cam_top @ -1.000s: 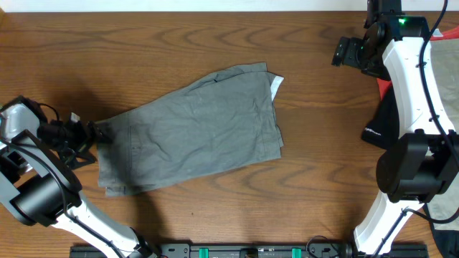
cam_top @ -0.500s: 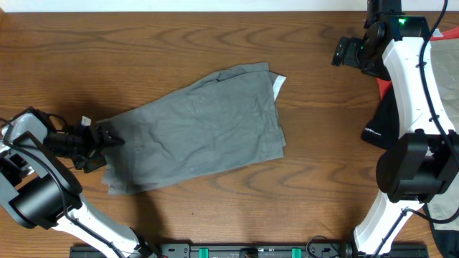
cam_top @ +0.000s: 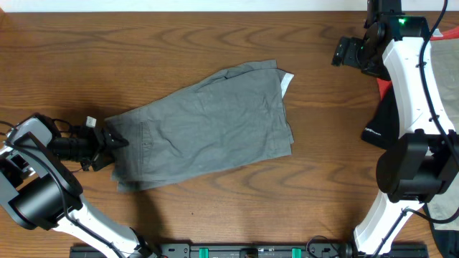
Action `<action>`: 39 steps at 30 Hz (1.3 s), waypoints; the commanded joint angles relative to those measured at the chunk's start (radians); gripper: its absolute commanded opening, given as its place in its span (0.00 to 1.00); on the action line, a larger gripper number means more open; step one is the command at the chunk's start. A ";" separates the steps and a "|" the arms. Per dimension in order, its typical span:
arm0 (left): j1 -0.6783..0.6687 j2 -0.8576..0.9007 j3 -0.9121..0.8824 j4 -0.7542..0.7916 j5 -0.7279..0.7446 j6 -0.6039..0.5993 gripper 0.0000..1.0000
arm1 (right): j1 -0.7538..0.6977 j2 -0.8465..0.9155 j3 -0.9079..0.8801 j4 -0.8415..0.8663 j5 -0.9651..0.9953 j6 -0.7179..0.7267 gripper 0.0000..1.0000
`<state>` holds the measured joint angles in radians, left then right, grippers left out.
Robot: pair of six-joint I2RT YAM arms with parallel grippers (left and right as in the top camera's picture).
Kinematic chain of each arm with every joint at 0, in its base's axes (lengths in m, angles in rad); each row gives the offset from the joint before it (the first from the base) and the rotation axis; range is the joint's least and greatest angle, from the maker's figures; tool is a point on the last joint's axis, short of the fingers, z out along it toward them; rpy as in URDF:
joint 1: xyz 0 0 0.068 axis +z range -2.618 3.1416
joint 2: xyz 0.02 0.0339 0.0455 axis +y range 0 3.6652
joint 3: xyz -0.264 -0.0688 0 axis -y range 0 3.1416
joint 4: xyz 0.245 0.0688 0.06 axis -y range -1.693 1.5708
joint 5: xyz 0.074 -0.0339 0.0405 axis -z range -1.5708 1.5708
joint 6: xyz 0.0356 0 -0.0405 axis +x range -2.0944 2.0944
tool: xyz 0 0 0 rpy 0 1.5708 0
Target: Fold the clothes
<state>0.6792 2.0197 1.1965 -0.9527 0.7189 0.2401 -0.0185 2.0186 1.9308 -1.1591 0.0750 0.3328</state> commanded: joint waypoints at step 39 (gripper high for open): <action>-0.192 0.040 -0.023 0.135 -0.290 -0.129 0.79 | -0.006 -0.003 -0.005 -0.001 0.000 0.014 0.99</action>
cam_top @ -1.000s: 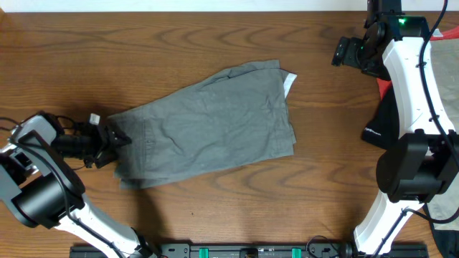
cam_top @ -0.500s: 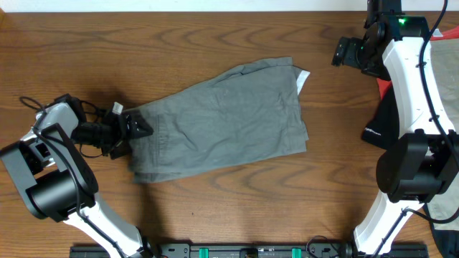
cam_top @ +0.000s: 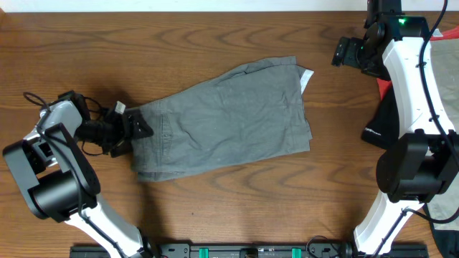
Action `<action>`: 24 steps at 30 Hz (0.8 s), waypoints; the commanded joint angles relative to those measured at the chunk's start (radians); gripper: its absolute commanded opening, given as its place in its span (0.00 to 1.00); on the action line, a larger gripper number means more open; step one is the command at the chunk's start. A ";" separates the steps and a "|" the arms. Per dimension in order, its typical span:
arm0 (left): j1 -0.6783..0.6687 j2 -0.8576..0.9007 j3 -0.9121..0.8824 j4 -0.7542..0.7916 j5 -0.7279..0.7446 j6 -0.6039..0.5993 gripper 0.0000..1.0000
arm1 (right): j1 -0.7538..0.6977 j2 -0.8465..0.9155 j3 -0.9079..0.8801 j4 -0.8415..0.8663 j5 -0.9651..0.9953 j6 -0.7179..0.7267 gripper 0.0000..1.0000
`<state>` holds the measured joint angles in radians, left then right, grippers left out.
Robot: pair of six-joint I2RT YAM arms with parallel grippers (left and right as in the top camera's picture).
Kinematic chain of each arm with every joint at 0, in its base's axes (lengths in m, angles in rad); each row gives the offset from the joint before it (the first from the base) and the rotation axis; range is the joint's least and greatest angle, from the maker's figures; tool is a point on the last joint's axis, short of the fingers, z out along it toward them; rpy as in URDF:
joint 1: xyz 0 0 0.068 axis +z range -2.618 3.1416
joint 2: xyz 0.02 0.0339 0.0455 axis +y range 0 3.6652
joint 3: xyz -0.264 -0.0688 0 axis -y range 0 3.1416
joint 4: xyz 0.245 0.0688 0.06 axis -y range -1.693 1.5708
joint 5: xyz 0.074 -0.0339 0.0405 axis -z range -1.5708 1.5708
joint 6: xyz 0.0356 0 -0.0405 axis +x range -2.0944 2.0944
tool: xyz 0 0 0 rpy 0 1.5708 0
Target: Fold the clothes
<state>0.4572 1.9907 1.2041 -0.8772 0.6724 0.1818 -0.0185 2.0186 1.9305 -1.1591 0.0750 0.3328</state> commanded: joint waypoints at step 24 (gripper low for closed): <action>0.051 0.069 -0.240 0.296 -0.001 0.023 0.97 | -0.006 -0.003 -0.005 -0.001 0.000 0.014 0.99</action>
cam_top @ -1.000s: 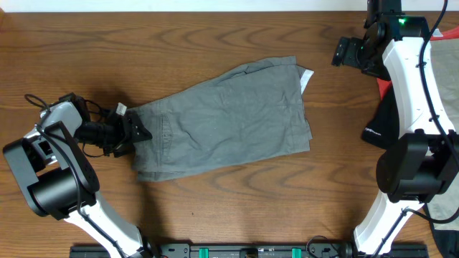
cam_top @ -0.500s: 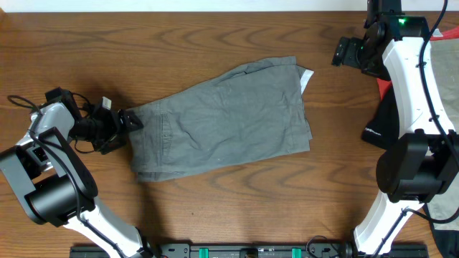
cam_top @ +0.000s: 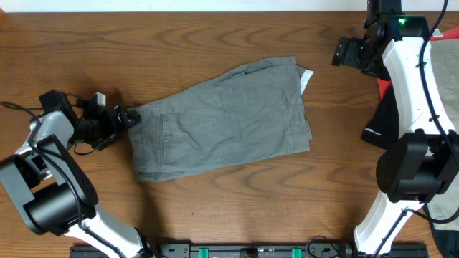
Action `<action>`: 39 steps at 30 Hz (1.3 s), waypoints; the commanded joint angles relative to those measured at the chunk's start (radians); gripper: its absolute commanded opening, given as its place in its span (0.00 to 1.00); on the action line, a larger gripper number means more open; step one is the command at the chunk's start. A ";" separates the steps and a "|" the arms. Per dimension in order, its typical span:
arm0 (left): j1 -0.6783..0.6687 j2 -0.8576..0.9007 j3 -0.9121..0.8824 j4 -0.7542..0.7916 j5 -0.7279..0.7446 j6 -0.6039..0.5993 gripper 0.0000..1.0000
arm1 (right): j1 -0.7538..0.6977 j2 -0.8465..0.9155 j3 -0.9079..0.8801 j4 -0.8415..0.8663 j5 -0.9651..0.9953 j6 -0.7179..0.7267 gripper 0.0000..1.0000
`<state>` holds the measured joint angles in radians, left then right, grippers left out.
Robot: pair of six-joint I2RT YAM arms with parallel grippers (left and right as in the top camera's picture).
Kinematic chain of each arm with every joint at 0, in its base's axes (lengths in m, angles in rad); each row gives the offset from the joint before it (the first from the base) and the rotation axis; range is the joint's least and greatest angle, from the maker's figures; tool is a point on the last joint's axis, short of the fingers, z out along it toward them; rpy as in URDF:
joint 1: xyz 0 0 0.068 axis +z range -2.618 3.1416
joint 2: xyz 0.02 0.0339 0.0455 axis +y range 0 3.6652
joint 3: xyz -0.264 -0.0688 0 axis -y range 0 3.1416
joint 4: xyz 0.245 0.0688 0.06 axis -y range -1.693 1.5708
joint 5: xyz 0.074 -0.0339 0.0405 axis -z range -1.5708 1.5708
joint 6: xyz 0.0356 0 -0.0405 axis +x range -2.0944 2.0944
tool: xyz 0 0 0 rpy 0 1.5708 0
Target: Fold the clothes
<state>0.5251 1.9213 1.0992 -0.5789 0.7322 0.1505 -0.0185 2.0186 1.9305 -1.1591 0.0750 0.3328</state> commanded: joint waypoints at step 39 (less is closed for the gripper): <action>-0.100 0.069 0.106 -0.312 -0.333 -0.162 0.06 | -0.006 -0.003 -0.005 -0.001 0.000 0.014 0.99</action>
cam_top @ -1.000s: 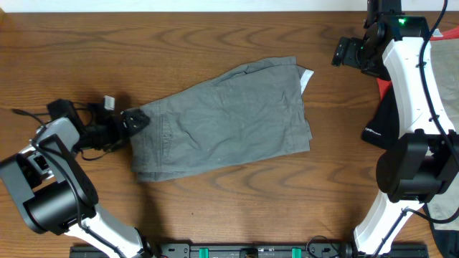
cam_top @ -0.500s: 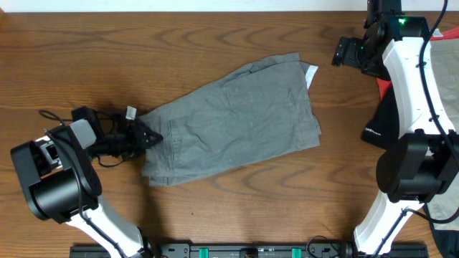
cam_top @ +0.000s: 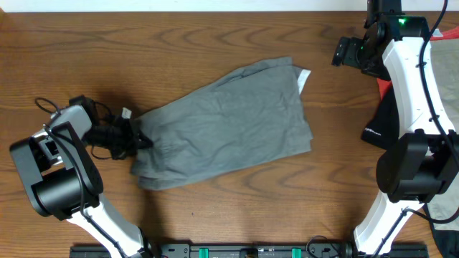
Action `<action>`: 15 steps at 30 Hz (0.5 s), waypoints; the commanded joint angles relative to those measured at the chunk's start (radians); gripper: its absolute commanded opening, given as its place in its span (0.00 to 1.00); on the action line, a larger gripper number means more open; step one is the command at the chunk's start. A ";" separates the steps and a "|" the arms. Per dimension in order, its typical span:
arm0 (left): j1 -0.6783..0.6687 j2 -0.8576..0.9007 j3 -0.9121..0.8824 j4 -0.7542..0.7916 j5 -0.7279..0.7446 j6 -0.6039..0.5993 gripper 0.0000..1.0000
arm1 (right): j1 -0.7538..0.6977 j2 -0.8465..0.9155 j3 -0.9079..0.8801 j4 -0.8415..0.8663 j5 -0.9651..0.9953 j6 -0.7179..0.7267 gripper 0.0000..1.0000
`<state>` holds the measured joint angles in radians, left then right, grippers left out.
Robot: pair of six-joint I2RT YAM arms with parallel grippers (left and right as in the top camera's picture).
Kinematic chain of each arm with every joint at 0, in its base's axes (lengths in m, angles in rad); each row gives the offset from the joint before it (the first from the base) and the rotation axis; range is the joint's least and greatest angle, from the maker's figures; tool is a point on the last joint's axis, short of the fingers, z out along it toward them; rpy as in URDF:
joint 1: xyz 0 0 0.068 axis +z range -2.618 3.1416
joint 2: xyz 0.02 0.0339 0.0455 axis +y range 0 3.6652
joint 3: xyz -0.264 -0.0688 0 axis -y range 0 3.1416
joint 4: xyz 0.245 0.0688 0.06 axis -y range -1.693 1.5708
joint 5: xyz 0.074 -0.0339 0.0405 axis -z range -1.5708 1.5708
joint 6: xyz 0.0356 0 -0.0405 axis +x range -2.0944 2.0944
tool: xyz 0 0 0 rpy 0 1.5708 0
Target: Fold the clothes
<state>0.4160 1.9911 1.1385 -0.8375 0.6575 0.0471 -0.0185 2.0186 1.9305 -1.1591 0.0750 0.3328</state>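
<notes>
A grey garment point(cam_top: 226, 122), folded flat, lies slantwise across the middle of the wooden table point(cam_top: 215, 29); a white label point(cam_top: 306, 74) sticks out at its top right corner. My left gripper point(cam_top: 142, 138) sits at the garment's left edge, its fingers together on the bunched cloth there. Far off at the top right, my right gripper point(cam_top: 338, 52) hangs above bare wood with its fingers apart and holding nothing.
A black and red piece of cloth point(cam_top: 379, 118) lies at the right edge of the table, partly under the right arm. The arm bases and a black rail stand along the front edge.
My left gripper has moved from just outside the garment's upper left corner to lower down on its left edge. The cloth there is now bunched. The right arm has not moved.
My left gripper was first at the garment's left end. Then the garment lay further to the right with the gripper still at that end. After that the gripper stood off the cloth, up and left. Now it is back on the left edge.
</notes>
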 commanded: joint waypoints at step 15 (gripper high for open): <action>-0.027 -0.320 0.405 -0.425 -0.334 -0.071 0.06 | -0.006 -0.003 -0.005 -0.001 0.000 0.014 0.99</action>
<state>0.4103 1.7424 1.5040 -1.2438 0.3477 -0.0082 -0.0185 2.0186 1.9305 -1.1591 0.0750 0.3328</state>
